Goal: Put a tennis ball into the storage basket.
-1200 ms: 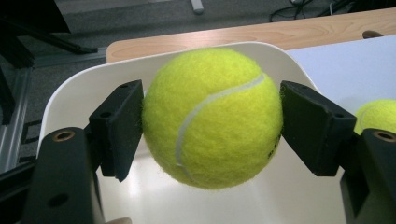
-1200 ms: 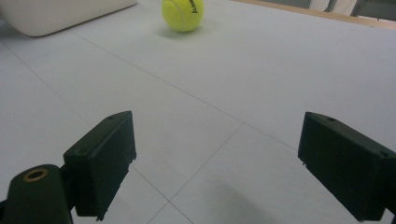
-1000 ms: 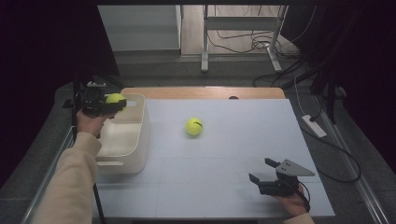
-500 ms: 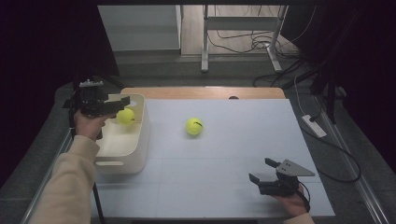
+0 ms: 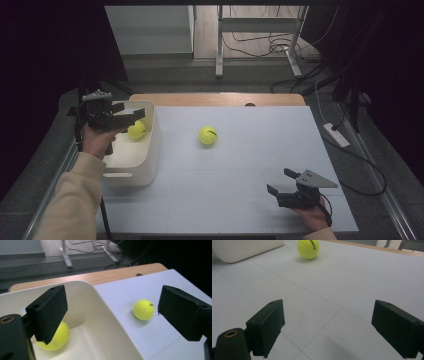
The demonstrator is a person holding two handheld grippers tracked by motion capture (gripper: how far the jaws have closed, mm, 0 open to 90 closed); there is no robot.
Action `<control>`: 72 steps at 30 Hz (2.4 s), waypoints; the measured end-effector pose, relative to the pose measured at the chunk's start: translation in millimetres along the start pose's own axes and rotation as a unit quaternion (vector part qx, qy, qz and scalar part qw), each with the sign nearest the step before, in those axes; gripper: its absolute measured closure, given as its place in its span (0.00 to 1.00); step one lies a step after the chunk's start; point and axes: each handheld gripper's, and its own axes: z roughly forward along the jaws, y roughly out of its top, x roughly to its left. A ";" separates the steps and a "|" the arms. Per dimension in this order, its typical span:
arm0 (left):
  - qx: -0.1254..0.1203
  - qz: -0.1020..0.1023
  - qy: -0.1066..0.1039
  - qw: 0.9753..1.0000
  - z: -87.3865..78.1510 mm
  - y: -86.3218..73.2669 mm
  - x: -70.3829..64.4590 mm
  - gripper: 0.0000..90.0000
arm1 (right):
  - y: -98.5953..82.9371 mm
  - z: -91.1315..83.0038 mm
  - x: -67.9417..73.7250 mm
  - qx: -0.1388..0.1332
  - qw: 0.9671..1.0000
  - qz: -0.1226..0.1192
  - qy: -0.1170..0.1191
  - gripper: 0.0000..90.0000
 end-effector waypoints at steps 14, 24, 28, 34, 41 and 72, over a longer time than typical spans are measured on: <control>-0.006 0.026 -0.047 0.999 8.1 -5.0 -25.5 0.11 | -1.7 -4.5 0.6 -0.003 1.000 0.005 0.000 0.12; -0.013 0.043 -0.069 0.997 9.3 -9.7 -37.3 0.12 | -2.8 -3.7 1.0 0.000 1.000 0.000 0.002 0.12; -0.010 0.048 -0.072 0.996 10.2 -11.0 -42.3 0.12 | -3.2 -4.5 1.6 -0.001 1.000 -0.003 0.006 0.12; -0.003 0.055 -0.081 0.995 16.3 -13.1 -51.1 0.12 | -3.1 -3.8 2.4 0.000 1.000 -0.005 0.006 0.12; 0.008 0.064 -0.092 0.994 27.3 -15.4 -60.2 0.12 | -4.5 -5.4 3.0 0.003 1.000 -0.006 0.003 0.12; 0.029 0.083 -0.126 0.988 53.9 -16.6 -91.9 0.12 | 1.8 -2.6 2.7 -0.009 1.000 0.003 0.009 0.12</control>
